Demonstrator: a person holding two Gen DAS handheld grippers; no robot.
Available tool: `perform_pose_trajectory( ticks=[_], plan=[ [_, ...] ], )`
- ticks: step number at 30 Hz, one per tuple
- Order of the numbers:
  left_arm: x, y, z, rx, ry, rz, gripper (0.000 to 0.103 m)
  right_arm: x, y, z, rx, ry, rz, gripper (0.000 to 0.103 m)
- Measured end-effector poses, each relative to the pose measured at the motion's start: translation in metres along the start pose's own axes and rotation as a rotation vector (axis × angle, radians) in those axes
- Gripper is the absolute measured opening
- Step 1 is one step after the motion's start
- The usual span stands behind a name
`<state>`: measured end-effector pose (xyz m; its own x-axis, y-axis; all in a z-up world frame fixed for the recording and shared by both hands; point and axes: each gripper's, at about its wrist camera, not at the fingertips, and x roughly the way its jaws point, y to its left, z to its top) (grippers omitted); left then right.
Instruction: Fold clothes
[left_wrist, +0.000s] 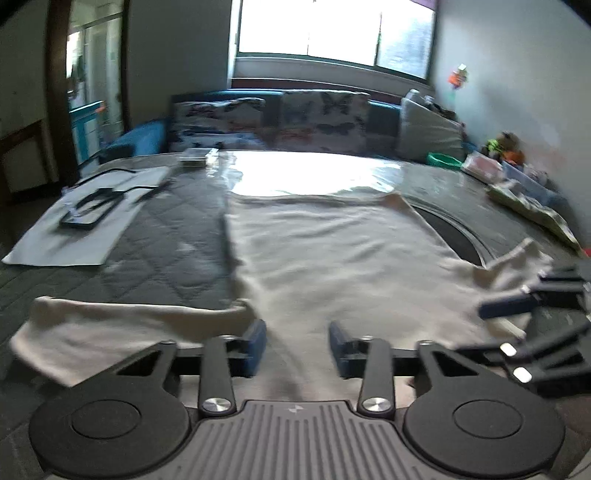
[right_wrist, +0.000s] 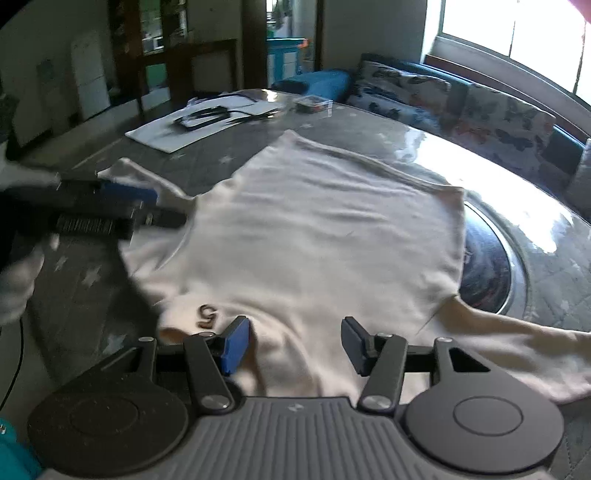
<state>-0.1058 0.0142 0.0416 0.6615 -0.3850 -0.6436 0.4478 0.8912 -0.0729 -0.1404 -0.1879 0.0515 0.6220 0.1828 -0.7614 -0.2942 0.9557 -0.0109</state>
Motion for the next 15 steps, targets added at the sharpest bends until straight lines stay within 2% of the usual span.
perform_pose_trajectory(
  ticks=[2,4,7,9,11,15],
  plan=[
    [0.003,-0.008,-0.002,0.019,0.007,-0.017,0.03,0.003,-0.004,0.003,0.019,-0.002,0.004,0.051],
    [0.004,-0.01,-0.004,0.023,0.002,-0.044,0.025,-0.005,-0.011,0.004,0.06,-0.012,0.082,0.049],
    [0.006,-0.019,-0.007,0.067,0.008,-0.075,0.022,-0.021,-0.009,0.007,0.005,-0.048,0.018,0.049],
    [0.006,-0.028,-0.01,0.106,0.01,-0.091,0.017,-0.017,-0.01,0.008,-0.016,-0.034,-0.021,0.049],
    [0.006,-0.036,-0.014,0.152,0.008,-0.107,0.017,-0.008,-0.009,0.006,-0.036,-0.018,-0.059,0.049],
    [0.007,-0.045,-0.025,0.234,0.036,-0.133,0.017,0.007,-0.004,-0.003,-0.043,0.018,-0.023,0.047]
  ],
)
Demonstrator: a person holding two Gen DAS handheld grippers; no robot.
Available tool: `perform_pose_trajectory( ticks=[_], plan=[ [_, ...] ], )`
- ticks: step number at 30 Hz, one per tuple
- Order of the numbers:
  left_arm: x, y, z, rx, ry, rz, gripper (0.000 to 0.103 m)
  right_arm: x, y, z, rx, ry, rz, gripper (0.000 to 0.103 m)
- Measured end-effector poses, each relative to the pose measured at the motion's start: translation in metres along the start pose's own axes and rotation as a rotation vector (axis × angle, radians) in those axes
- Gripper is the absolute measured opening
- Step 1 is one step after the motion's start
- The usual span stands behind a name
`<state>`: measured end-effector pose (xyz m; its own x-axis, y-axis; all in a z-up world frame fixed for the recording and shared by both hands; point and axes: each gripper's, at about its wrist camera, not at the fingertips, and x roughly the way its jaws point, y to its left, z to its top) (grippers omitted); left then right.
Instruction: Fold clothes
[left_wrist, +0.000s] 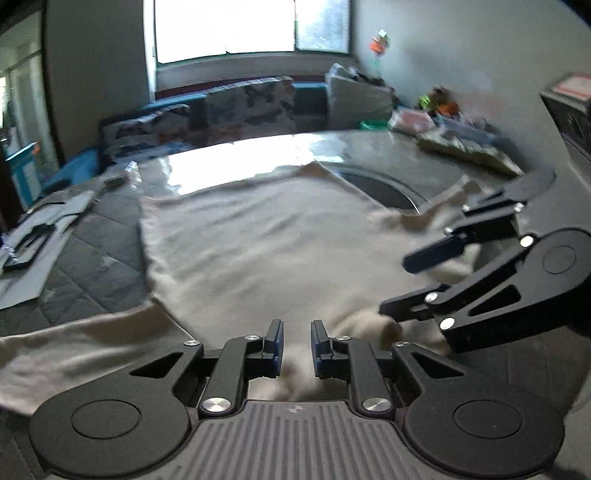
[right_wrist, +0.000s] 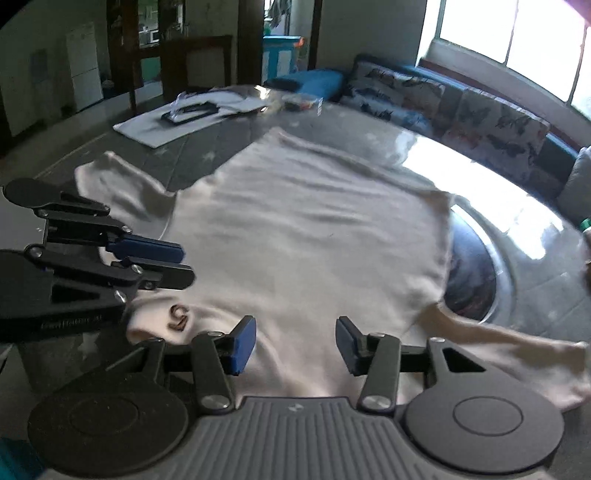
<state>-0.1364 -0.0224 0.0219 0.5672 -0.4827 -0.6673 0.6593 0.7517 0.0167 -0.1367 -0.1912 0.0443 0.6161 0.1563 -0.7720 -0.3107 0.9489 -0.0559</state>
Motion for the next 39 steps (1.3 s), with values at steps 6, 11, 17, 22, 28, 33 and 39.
perform_pose_trajectory(
  ticks=[6,11,17,22,28,33,39],
  plan=[
    [-0.003,0.002,0.002,-0.008,0.007,-0.022,0.02,-0.006,0.007,-0.009,-0.015,-0.004,-0.001,0.048],
    [-0.015,0.006,0.018,-0.036,-0.045,-0.041,0.039,-0.008,-0.003,-0.017,0.024,0.007,0.01,0.051],
    [-0.022,0.012,0.034,-0.107,-0.157,-0.069,0.086,-0.005,-0.004,-0.028,0.065,0.012,0.048,0.072],
    [-0.032,0.015,0.042,-0.126,-0.259,-0.075,0.103,-0.005,-0.001,-0.033,0.078,-0.006,0.064,0.084],
    [-0.032,0.022,0.049,-0.166,-0.268,-0.079,0.103,-0.003,-0.001,-0.035,0.132,-0.011,0.115,0.103],
    [-0.037,0.027,0.05,-0.194,-0.295,-0.066,0.103,-0.004,-0.003,-0.036,0.196,-0.03,0.119,0.103],
    [-0.04,0.03,0.052,-0.223,-0.298,-0.078,0.103,-0.003,-0.005,-0.035,0.211,-0.028,0.133,0.103]
  ],
)
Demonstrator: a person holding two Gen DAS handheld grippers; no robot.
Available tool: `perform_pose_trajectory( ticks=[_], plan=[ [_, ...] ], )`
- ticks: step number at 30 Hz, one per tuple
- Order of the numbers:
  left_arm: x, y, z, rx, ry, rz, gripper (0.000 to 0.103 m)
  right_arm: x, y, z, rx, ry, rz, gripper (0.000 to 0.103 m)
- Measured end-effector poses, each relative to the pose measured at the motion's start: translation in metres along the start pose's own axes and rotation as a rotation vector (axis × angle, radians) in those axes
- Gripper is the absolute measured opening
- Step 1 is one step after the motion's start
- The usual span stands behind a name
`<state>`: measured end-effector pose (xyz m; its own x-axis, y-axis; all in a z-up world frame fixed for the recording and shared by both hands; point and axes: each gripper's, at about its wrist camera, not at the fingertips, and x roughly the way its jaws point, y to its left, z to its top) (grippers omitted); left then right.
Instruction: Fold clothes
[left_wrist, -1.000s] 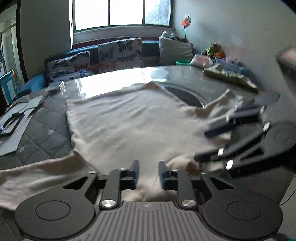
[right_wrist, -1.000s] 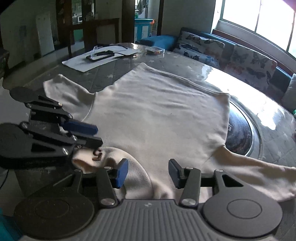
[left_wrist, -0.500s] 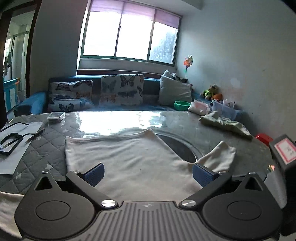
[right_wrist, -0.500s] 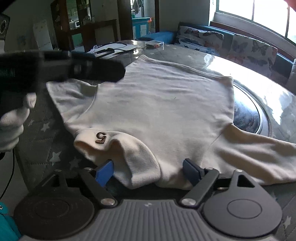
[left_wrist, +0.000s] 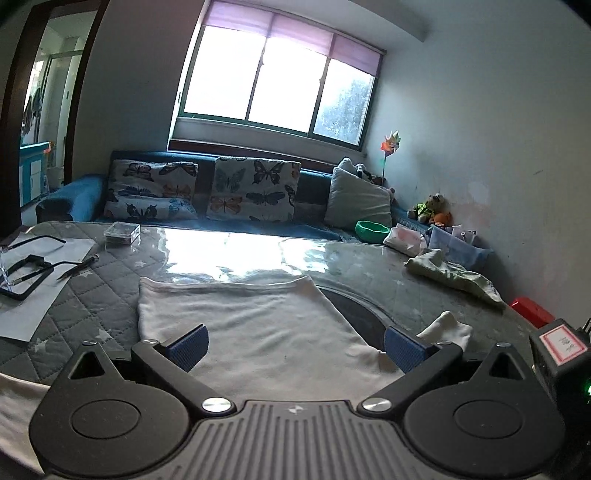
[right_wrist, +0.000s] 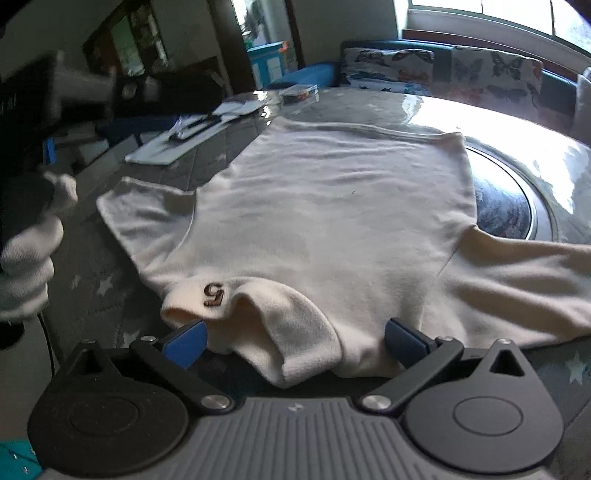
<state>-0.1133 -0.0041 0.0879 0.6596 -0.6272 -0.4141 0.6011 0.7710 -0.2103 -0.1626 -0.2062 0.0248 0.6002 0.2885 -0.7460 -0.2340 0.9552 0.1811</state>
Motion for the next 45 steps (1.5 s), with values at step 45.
perform_pose_trajectory(
  ticks=[45],
  plan=[
    [0.063,-0.03,-0.023,0.004,0.242,0.086,0.103,-0.039,-0.15,-0.006,0.274,-0.128,-0.384,0.086]
  ],
)
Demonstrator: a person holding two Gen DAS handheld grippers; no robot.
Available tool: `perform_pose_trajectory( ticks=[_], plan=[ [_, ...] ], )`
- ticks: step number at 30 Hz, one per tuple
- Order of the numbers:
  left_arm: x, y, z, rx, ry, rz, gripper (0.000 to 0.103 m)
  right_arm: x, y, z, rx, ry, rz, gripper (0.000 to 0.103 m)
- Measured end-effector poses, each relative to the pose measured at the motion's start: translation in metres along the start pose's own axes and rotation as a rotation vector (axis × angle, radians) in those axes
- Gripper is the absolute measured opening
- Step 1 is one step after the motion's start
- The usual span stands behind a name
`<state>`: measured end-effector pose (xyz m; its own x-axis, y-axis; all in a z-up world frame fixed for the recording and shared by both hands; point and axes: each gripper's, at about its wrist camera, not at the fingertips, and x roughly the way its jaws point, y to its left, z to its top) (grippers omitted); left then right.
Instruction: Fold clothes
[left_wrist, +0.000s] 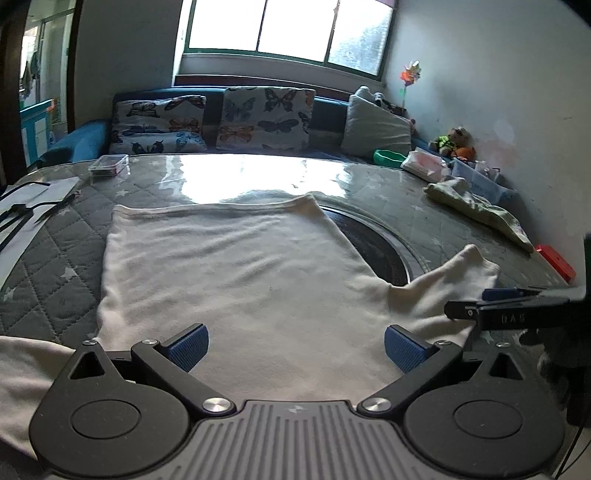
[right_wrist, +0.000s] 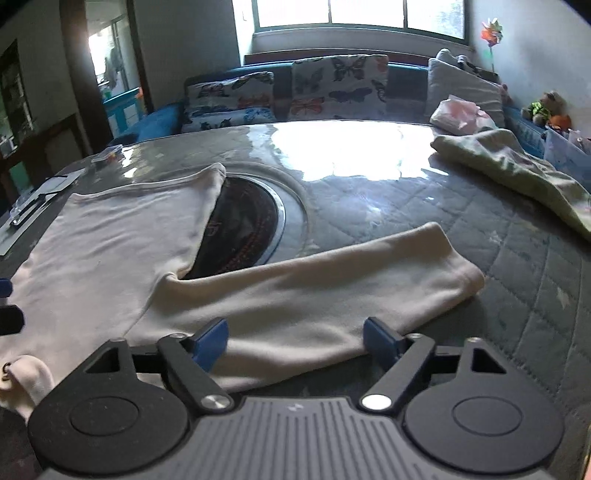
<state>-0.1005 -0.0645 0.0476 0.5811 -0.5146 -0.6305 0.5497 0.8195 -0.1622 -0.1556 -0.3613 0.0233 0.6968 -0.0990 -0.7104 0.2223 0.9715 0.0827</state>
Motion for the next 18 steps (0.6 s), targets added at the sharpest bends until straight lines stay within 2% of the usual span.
perform_pose_trajectory(
  ticks=[6,10,18],
  plan=[
    [-0.002,0.007,0.004,-0.039,-0.004,0.019,0.103,0.004,0.011,-0.007,-0.03,-0.027,-0.031,0.095],
    [-0.003,0.008,0.005,-0.03,-0.005,0.027,0.103,0.005,0.017,-0.014,-0.052,-0.046,-0.044,0.103],
    [-0.004,0.008,0.006,-0.033,-0.011,0.025,0.103,0.005,0.02,-0.023,-0.054,-0.094,-0.059,0.103]
  ],
)
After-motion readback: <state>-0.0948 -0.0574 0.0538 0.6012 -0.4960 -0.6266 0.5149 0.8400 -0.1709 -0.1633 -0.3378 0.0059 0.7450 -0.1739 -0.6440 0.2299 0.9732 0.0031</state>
